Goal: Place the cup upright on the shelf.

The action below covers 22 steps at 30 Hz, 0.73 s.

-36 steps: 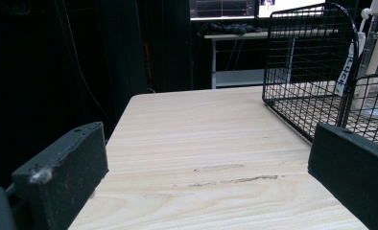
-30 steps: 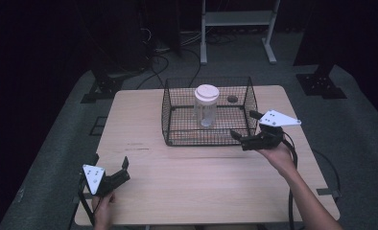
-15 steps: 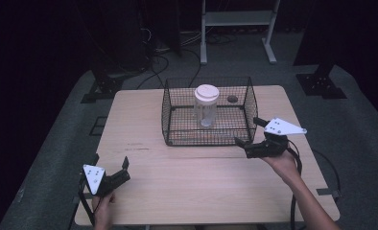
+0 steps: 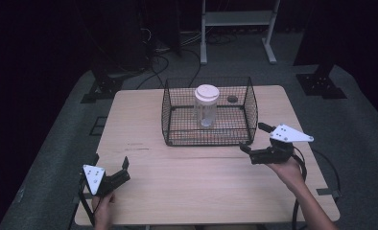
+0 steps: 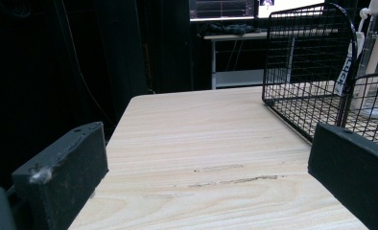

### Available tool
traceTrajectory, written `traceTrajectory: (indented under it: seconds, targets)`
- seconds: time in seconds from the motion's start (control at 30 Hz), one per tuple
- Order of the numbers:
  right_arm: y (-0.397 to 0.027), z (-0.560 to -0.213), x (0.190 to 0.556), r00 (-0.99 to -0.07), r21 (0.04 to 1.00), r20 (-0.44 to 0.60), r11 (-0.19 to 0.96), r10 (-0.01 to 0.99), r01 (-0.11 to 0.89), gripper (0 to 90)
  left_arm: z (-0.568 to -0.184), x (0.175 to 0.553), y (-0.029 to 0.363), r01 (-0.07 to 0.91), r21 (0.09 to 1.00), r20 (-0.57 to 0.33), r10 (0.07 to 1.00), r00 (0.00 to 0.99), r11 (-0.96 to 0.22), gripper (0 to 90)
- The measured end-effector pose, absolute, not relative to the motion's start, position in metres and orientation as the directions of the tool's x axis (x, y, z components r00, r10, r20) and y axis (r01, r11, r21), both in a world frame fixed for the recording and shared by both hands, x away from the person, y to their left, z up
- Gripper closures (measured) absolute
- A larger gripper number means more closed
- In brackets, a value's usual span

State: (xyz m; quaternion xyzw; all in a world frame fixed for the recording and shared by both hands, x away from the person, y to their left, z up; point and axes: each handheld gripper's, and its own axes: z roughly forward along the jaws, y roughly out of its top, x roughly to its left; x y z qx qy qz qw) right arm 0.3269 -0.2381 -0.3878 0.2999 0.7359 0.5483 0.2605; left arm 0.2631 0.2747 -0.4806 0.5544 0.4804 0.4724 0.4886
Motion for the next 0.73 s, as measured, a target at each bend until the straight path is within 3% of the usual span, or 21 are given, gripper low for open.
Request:
traceTrajectory:
  seconds: [0.73]
  targets:
    - [-0.250, -0.419, 0.285, -0.659, 0.964, -0.073, 0.223, 0.749, 0.147, 0.7, -0.481, 0.263, 0.274, 0.073, 0.995, 0.055, 0.994, 0.092, -0.062, 0.0]
